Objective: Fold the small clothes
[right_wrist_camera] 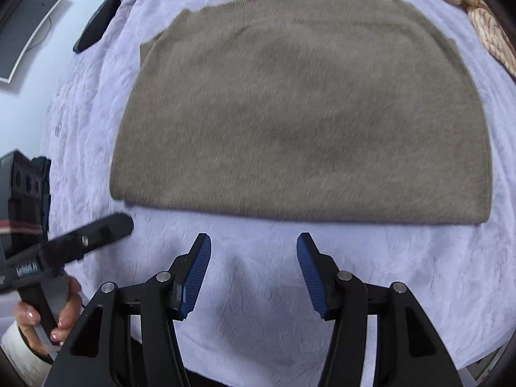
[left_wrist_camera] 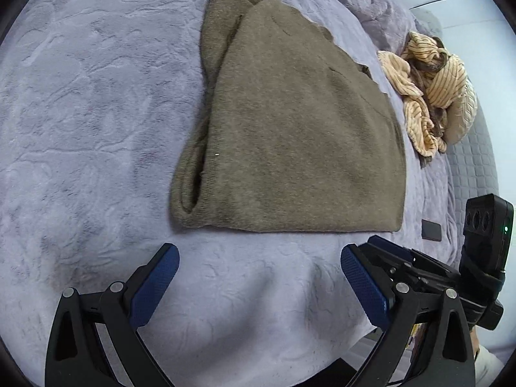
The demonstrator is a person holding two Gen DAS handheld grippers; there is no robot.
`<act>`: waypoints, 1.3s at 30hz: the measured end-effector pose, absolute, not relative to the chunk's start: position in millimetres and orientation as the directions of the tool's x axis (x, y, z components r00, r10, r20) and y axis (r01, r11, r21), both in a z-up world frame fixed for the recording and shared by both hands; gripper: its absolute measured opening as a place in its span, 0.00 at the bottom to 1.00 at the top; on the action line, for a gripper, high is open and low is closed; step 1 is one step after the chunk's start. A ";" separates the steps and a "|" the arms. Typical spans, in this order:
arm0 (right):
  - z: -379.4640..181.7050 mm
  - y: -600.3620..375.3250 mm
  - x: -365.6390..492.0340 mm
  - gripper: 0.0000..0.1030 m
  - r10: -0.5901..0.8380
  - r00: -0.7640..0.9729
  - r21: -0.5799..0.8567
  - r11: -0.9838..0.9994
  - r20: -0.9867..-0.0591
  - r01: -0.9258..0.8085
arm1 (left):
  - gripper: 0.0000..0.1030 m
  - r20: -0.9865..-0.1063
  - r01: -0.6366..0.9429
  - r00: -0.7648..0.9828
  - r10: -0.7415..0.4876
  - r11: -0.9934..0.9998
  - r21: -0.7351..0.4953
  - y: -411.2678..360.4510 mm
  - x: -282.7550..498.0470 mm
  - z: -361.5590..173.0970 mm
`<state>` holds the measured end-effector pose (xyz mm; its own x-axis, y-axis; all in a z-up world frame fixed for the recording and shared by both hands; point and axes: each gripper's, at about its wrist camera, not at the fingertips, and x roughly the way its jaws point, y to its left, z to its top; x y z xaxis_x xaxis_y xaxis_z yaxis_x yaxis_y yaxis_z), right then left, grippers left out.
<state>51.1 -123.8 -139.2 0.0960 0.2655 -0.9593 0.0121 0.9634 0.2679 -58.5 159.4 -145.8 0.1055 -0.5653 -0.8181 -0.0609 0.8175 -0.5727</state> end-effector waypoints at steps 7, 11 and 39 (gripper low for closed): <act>-163.7 -141.1 67.8 0.58 0.271 0.073 0.275 0.960 -0.960 0.052 | 0.98 -0.763 -0.103 0.108 -0.637 0.756 -0.646 145.3 -50.0 -170.0; -179.6 -151.2 70.6 0.58 0.310 0.064 0.314 0.946 -0.949 0.081 | 0.98 -0.737 -0.146 0.151 -0.659 0.722 -0.676 148.0 -43.5 -177.3; -119.6 -168.9 118.3 0.60 0.334 0.087 0.333 0.942 -0.938 -0.035 | 0.12 -0.886 -0.017 0.276 -0.372 0.920 -0.392 106.8 -14.0 -159.4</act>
<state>118.3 -168.9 -119.6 0.0874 0.3345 -0.9383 -0.0353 0.9424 0.3326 -14.0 106.8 -159.4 0.2764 -0.3721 -0.8861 -0.0166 0.9200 -0.3915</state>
